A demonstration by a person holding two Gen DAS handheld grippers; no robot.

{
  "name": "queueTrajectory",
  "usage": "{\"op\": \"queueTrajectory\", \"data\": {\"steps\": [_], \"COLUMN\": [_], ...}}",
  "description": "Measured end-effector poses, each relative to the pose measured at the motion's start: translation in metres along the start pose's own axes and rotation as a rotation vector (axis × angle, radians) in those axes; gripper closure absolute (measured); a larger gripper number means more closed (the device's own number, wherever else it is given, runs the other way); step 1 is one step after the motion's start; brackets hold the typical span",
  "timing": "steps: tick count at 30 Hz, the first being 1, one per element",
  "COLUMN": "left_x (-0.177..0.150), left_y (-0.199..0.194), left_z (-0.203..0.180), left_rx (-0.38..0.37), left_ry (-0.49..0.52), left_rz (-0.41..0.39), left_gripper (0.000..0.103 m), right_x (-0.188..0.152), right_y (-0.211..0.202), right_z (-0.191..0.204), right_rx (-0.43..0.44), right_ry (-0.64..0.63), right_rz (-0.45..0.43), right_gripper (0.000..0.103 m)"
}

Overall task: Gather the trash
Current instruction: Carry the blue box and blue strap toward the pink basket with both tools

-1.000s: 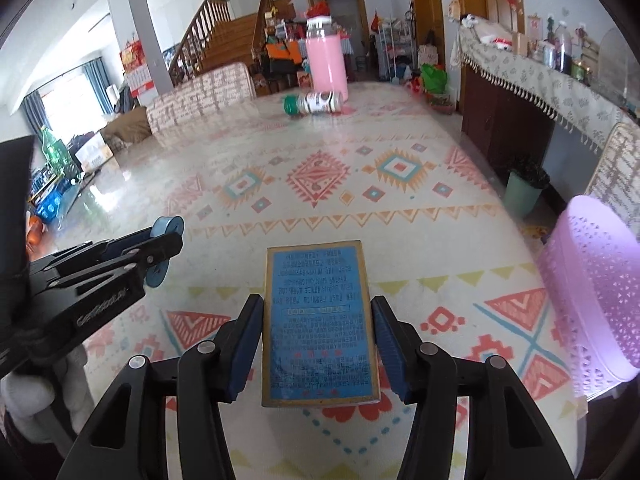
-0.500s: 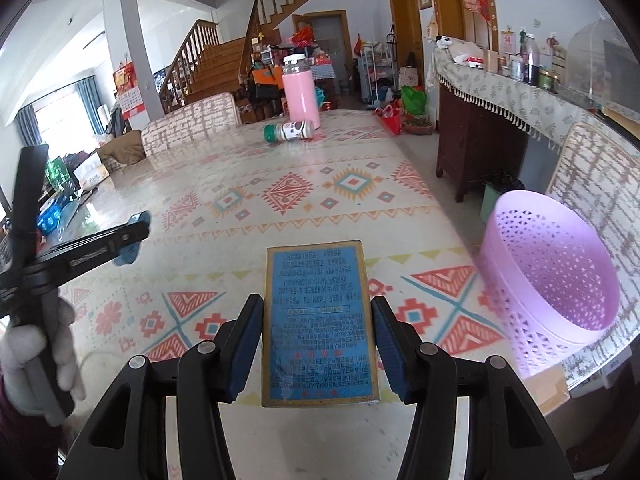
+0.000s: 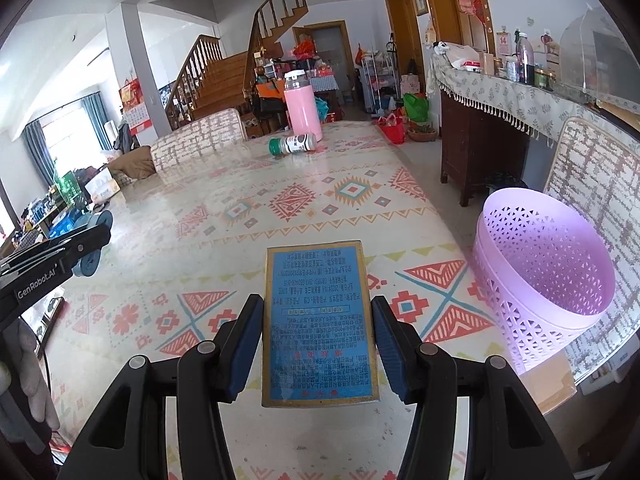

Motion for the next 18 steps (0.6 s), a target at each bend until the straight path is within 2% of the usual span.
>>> {"op": "queueTrajectory", "data": {"steps": [7, 18], "left_x": [-0.004, -0.008], "left_y": [-0.002, 0.000], "left_z": [-0.008, -0.026], "left_rx": [0.045, 0.050], "left_ry": [0.030, 0.070], "left_rz": [0.006, 0.021], "left_gripper": [0.077, 0.077], "right_x": [-0.003, -0.008], "right_y": [-0.008, -0.014], "right_z": [-0.010, -0.031], "right_rx": [0.004, -0.004], "right_ry": [0.023, 0.062], "right_rz": [-0.016, -0.026], "right_gripper": [0.044, 0.044]}}
Point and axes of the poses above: each gripper's, at about its wrist camera, not at the fingertips, and y roughly the way its jaws point, z to its left, x to its top, the point moved 4 cm from there along y, roughly the way its jaws point, and after that the axes turned 1 degree about z, right-handed, at the moved point
